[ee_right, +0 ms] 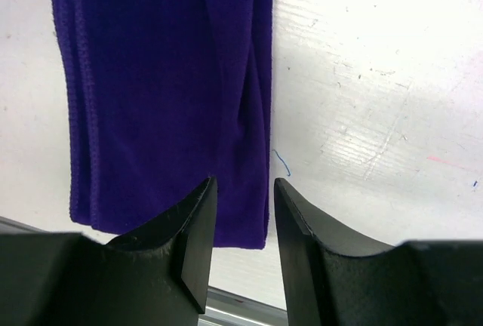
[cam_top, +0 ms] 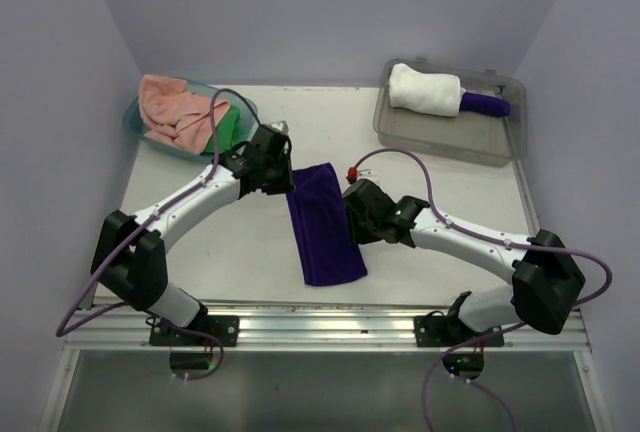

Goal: Roll the towels
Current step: Fold the towel, then roll the towel

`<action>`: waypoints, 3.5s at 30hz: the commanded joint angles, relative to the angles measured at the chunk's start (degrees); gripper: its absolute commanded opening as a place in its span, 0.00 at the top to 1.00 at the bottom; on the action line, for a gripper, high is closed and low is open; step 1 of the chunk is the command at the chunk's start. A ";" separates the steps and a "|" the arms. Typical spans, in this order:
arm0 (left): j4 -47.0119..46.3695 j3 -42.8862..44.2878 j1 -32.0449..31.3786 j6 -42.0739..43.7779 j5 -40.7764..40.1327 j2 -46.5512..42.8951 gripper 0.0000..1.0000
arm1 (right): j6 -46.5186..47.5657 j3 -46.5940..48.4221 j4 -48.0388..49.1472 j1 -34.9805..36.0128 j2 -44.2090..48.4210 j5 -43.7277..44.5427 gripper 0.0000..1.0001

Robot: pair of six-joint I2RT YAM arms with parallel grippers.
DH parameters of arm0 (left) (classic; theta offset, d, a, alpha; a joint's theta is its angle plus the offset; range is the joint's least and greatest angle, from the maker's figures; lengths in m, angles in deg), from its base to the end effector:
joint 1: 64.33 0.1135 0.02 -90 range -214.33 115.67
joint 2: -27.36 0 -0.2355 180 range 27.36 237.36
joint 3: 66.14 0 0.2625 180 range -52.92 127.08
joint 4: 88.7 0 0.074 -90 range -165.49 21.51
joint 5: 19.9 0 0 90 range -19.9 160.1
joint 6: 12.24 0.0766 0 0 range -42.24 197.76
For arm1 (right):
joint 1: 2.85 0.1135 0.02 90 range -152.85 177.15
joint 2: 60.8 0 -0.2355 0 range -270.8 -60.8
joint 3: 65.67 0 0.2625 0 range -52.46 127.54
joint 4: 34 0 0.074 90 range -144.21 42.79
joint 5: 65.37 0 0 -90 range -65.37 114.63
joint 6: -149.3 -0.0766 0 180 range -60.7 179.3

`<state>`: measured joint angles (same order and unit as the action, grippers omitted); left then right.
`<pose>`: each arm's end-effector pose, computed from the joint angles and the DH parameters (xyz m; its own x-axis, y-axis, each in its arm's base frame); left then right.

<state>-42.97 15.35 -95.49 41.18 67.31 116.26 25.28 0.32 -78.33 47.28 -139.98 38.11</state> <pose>0.3152 -0.1862 0.1947 -0.8429 -0.1859 -0.5049 -0.0131 0.9452 -0.3262 0.2131 0.2273 0.1597 -0.8209 -0.1341 -0.5551 -0.2495 0.9586 0.1375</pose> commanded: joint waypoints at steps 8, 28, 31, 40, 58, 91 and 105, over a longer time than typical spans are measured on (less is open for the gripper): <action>-0.17 -8.15 -4.35 -7.54 -1.52 -2.77 0.63 | -0.08 0.31 0.88 -0.03 -0.72 -0.29 0.61; -2.01 7.75 6.71 1.33 0.06 14.34 0.59 | 4.75 8.65 6.59 -10.13 -8.35 -7.93 0.58; -2.10 11.79 8.48 2.82 -0.20 19.19 0.59 | 7.12 14.97 5.98 -10.40 -13.61 -8.64 0.57; 0.35 20.67 8.92 3.44 0.68 28.51 0.57 | 4.85 33.61 4.04 -11.37 -29.88 -12.15 0.58; 5.18 21.38 11.47 2.83 -5.12 20.00 0.31 | -1.48 49.27 1.76 -19.53 -52.83 -10.58 0.60; -11.66 -12.45 -8.21 -10.61 9.19 -1.54 0.48 | 1.59 15.62 12.56 -20.34 -18.66 -21.81 0.71; -17.75 -19.22 -8.04 -11.59 12.98 7.78 0.65 | -2.98 -2.58 22.59 -16.20 -18.38 -22.70 0.80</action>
<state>-59.76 -0.81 -103.20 30.25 79.88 124.11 23.29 0.12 -58.59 31.41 -158.76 15.79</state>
